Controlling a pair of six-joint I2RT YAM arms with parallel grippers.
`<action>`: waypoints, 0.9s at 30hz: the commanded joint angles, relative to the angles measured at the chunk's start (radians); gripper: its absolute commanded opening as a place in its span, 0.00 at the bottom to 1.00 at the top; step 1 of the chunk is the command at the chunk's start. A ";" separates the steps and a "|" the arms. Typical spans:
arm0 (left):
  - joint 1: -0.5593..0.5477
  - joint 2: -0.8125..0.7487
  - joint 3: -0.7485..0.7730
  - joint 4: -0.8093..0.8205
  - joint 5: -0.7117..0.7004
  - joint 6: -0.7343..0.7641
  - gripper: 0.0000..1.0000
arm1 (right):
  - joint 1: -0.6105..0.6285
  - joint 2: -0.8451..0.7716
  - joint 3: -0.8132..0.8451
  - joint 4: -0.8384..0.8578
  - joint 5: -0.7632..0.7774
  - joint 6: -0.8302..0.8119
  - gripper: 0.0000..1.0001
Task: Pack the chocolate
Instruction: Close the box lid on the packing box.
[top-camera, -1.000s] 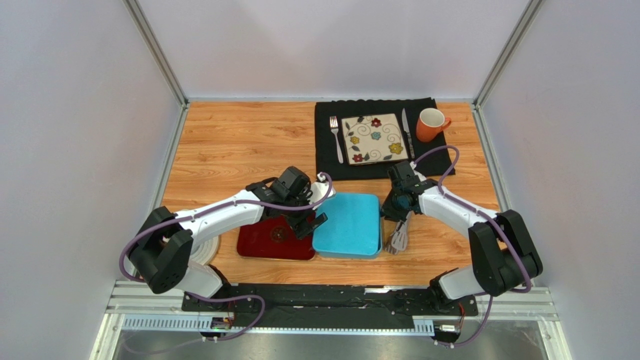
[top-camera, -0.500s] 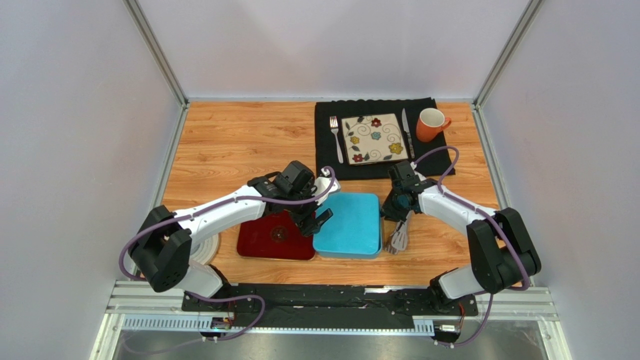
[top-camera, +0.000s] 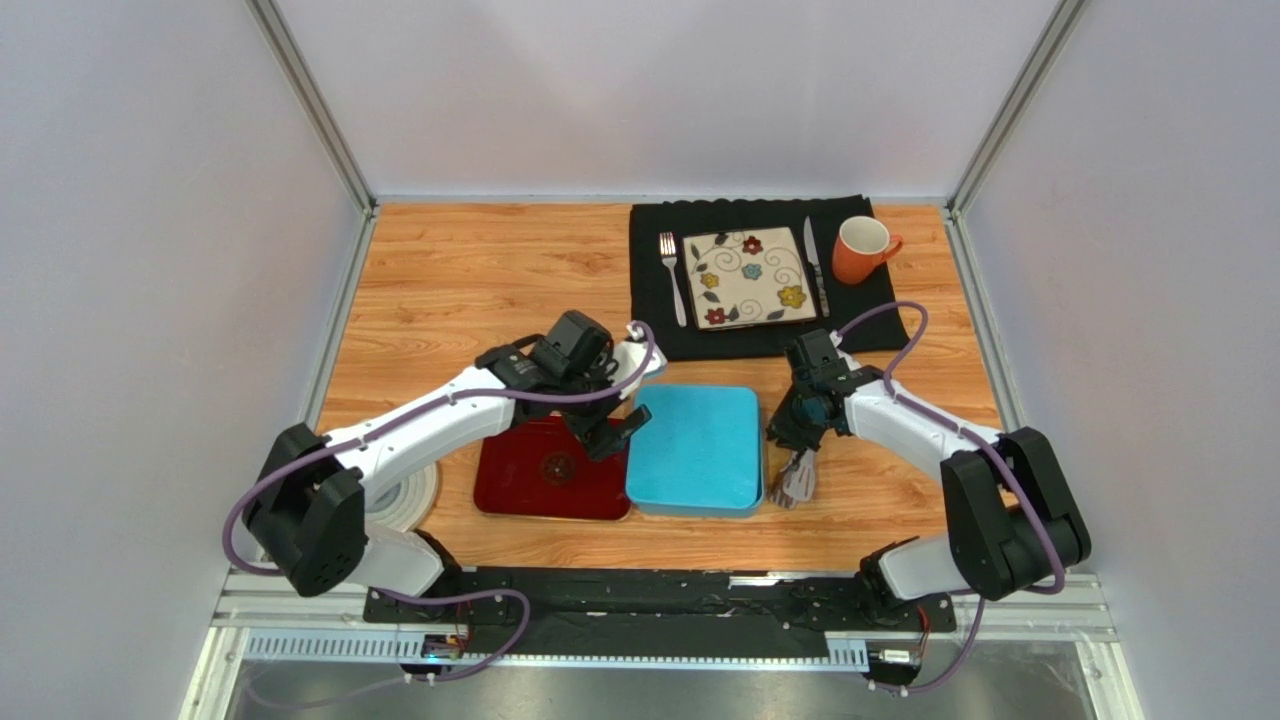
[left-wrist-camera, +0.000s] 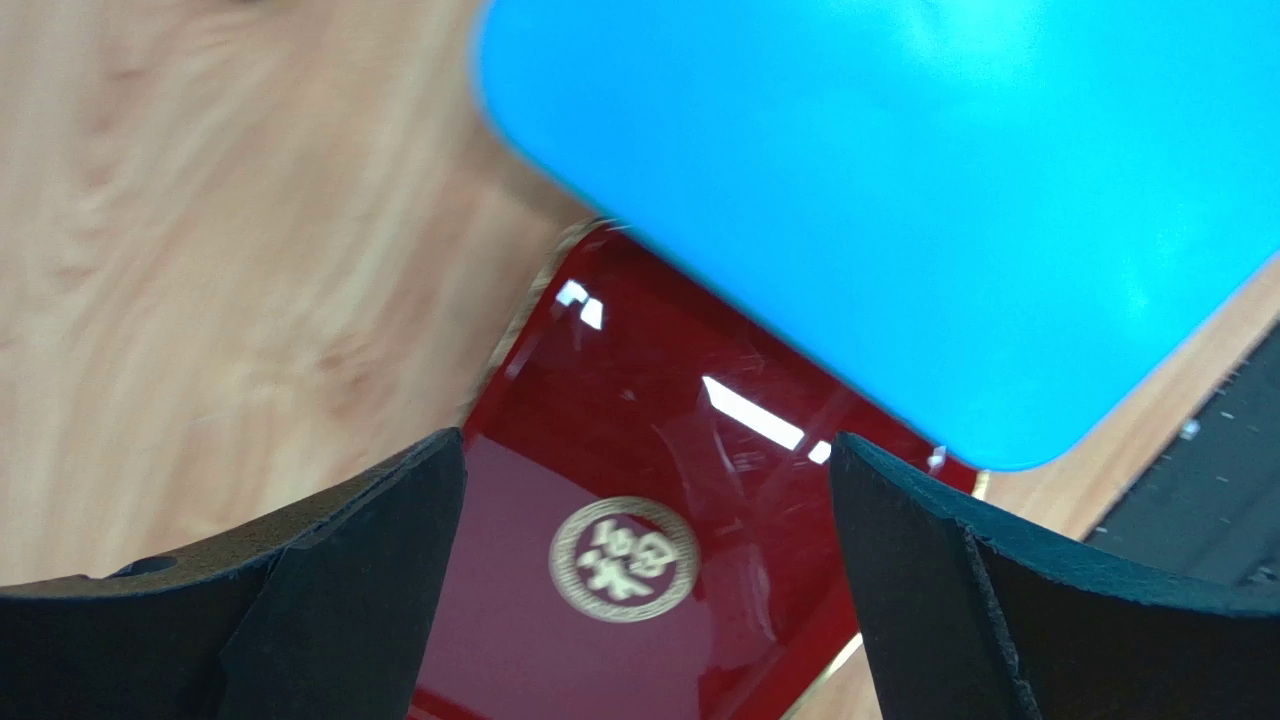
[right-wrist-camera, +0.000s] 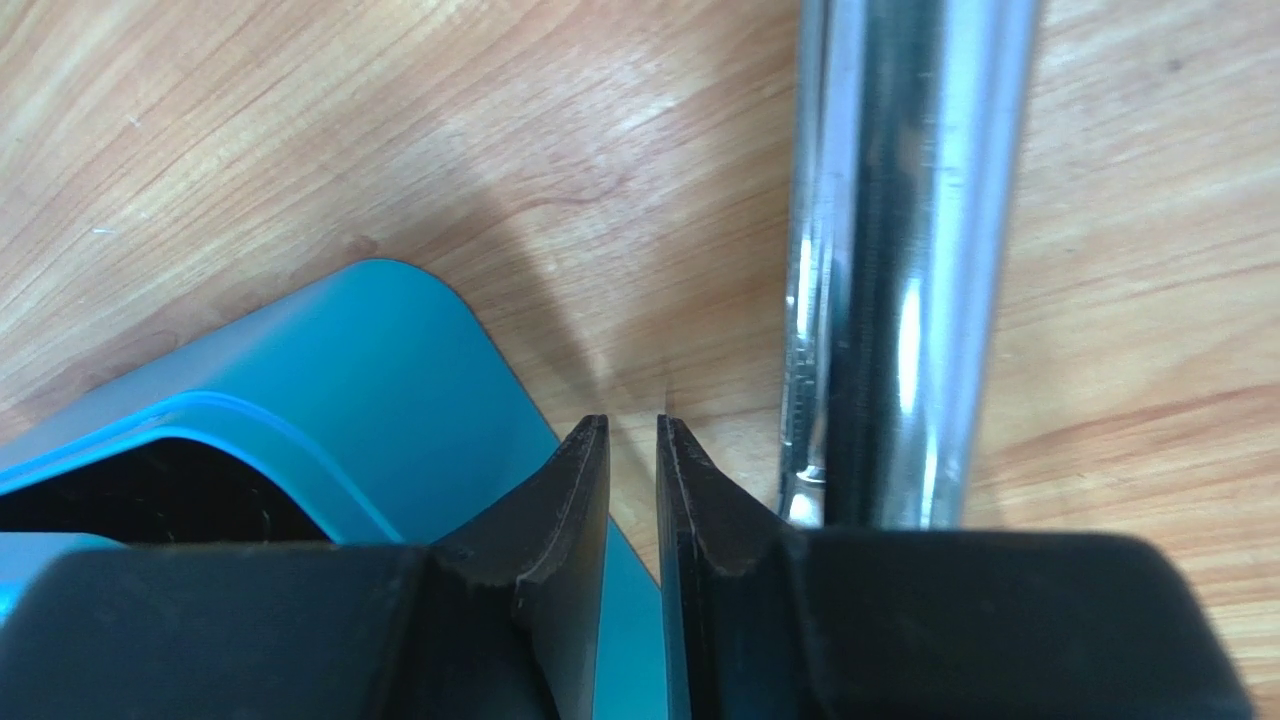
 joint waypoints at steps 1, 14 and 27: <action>0.061 -0.092 0.022 -0.023 -0.022 0.071 0.99 | -0.017 -0.043 -0.013 0.023 0.002 -0.010 0.22; 0.006 -0.013 -0.130 0.034 0.065 0.160 0.99 | -0.017 -0.080 -0.038 0.034 -0.031 0.010 0.21; -0.052 0.082 -0.025 0.055 0.076 0.108 0.99 | 0.023 -0.146 -0.108 0.053 -0.080 0.067 0.20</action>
